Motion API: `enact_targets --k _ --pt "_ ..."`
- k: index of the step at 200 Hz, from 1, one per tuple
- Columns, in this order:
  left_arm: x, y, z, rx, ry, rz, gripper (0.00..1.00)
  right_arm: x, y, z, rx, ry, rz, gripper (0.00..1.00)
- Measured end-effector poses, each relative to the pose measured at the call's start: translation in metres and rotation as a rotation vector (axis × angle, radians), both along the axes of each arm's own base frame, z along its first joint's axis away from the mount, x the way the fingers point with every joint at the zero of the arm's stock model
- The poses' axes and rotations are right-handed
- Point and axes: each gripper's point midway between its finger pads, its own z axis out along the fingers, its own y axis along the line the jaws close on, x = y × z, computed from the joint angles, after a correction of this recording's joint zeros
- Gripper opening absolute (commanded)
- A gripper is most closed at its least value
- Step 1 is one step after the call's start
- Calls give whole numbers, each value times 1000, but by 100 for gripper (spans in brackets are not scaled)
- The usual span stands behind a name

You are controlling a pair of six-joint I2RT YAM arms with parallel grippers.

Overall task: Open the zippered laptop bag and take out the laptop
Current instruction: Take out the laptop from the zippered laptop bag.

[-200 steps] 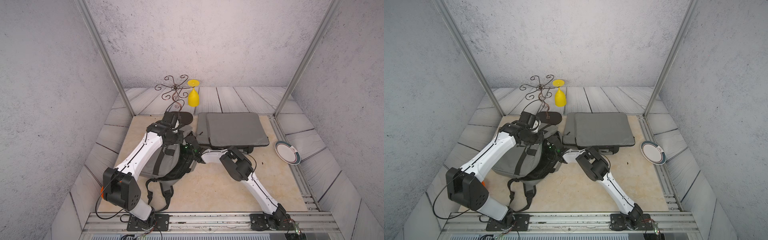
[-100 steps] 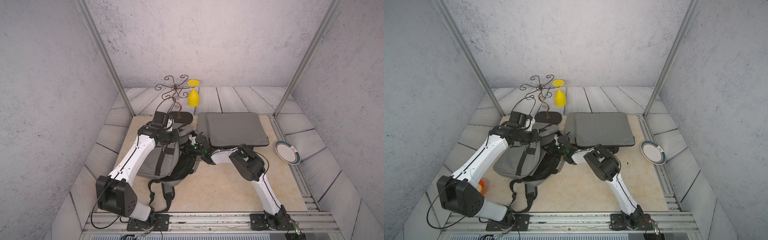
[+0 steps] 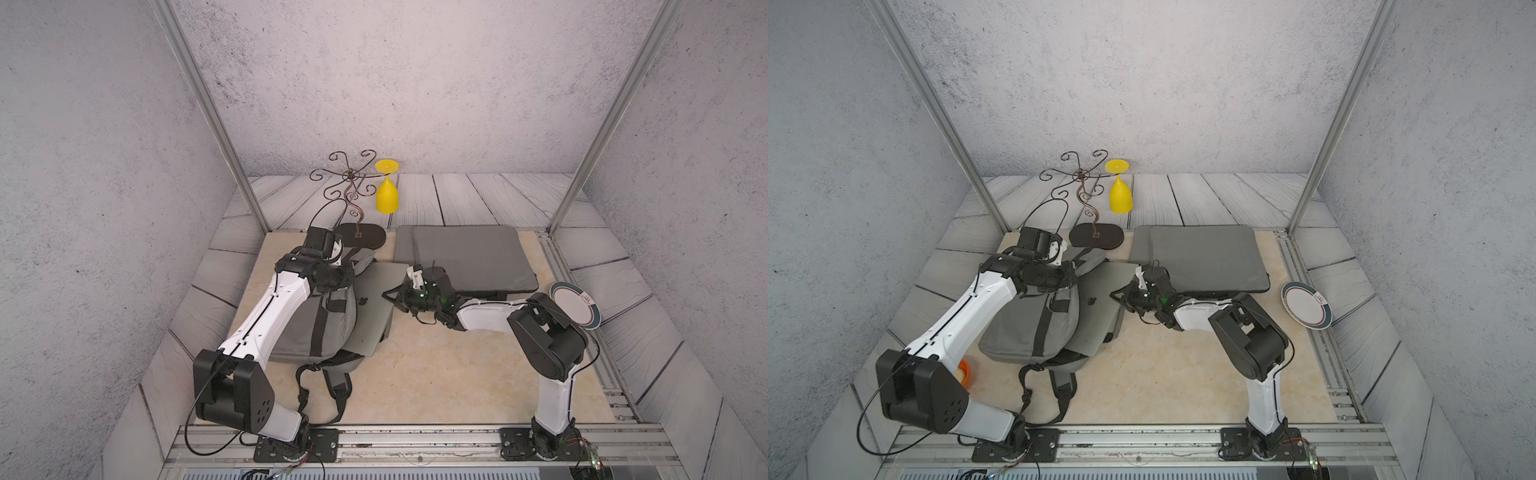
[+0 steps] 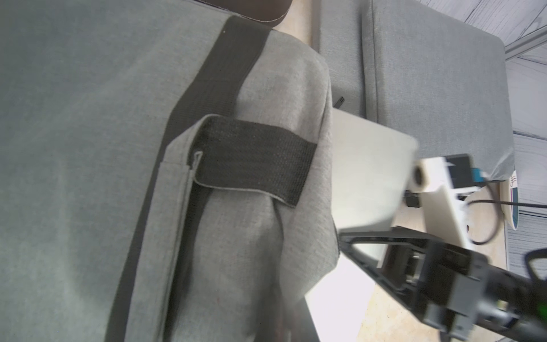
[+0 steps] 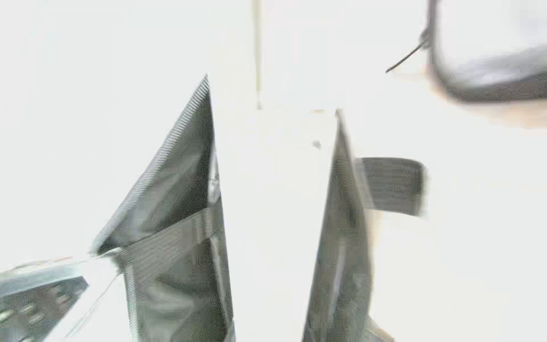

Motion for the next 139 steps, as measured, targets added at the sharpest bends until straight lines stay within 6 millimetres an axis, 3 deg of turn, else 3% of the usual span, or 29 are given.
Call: enact_targets --k 57,107,139 --pt "4 4 -10 42 -10 -11 0 -13 -56 9 -26 -2 28 0" --pt "11 9 -32 98 27 -18 0 -21 -137 42 -128 -70 33 0" --pt "11 4 -48 114 64 -42 7 -32 -185 51 -191 -98 6 0"
